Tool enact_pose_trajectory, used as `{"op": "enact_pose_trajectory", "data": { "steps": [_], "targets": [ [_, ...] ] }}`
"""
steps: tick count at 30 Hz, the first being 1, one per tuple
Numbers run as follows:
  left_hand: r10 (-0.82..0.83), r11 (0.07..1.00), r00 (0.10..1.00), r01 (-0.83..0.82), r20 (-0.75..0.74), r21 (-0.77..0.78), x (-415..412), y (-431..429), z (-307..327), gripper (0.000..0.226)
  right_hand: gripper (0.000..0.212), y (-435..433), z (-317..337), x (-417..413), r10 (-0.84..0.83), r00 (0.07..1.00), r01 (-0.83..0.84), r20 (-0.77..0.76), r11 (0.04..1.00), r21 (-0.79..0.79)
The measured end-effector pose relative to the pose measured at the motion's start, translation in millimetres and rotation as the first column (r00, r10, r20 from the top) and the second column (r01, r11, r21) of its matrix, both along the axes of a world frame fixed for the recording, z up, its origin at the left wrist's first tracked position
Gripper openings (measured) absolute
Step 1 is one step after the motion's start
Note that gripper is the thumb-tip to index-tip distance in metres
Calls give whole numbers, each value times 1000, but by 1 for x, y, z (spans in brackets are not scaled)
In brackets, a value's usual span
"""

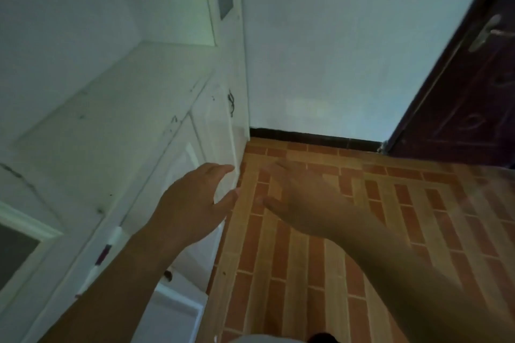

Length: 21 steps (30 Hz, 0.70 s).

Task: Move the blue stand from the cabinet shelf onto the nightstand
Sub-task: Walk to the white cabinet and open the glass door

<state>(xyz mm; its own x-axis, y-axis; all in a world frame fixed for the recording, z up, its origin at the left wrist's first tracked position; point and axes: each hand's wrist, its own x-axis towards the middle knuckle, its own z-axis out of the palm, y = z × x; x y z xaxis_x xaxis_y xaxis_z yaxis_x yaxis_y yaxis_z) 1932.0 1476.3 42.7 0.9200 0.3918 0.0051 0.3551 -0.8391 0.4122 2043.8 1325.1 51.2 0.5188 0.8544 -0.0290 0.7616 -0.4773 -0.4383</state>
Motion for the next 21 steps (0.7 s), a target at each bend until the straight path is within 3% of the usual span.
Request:
{"op": "enact_pose_trajectory", "data": {
  "steps": [4, 8, 14, 21],
  "targets": [
    [221, 975, 975, -221, -10, 23, -6, 30, 7, 52, 54, 59, 2, 25, 223, 974, -225, 32, 973, 45],
    [438, 898, 899, -437, -23, 46, -13, 45, 13, 51, 53, 116, 4, 43, 480, 877, -481, 29, 873, 83],
    [734, 673, 677, -736, 57, 77, -13, 41, 26, 50, 52, 179, 16, 65, 785, 620, -779, -2, 616, 115],
    [909, 392, 408, -908, 90, 150, 1, 13, 56, 46, 52, 220, 39, 72, 946, 314, -942, 82, 300, 153]
  ]
}}
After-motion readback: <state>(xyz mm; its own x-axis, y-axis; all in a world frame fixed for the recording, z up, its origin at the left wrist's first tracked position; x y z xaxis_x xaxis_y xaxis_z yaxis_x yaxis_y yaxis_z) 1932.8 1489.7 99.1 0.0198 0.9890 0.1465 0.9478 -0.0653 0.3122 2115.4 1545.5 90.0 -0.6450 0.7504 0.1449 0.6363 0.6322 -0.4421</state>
